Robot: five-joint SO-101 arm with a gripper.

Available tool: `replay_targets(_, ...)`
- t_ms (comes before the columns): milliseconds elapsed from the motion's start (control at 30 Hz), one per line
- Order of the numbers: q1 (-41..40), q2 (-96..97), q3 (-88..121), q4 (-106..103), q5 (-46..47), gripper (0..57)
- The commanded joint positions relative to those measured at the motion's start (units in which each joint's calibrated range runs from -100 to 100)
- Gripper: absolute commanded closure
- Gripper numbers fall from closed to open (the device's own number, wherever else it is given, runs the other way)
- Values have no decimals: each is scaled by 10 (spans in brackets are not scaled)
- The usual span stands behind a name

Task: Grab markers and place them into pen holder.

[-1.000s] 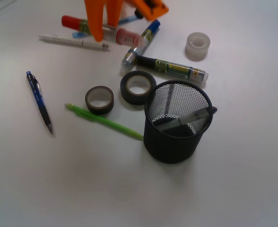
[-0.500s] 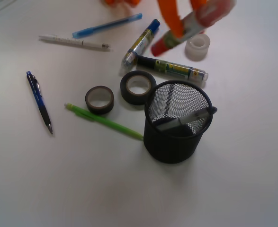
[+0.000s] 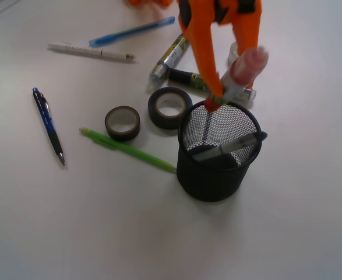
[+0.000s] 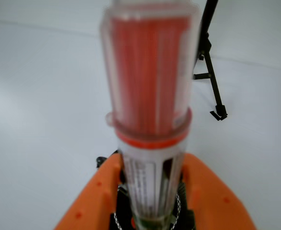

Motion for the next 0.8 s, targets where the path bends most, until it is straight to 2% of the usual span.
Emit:
replay_targets(0, -4, -8, 89, -160, 0, 571)
replay_targets(200, -6, -1, 142, -201, 0, 568)
replay_targets(267, -11, -1, 155, -201, 0, 539)
replay_targets(333, -14, -2, 163, -201, 0, 435)
replay_targets(433, -14, -4, 160, -201, 29, 239)
replay_targets(467, -14, -8, 158, -197, 40, 194)
replay_targets(500, -12, -9, 156, -197, 51, 175)
replay_targets(633, -5, -25, 150, -168, 98, 183)
replay_targets(767, 5, -73, 108, -13, 151, 183)
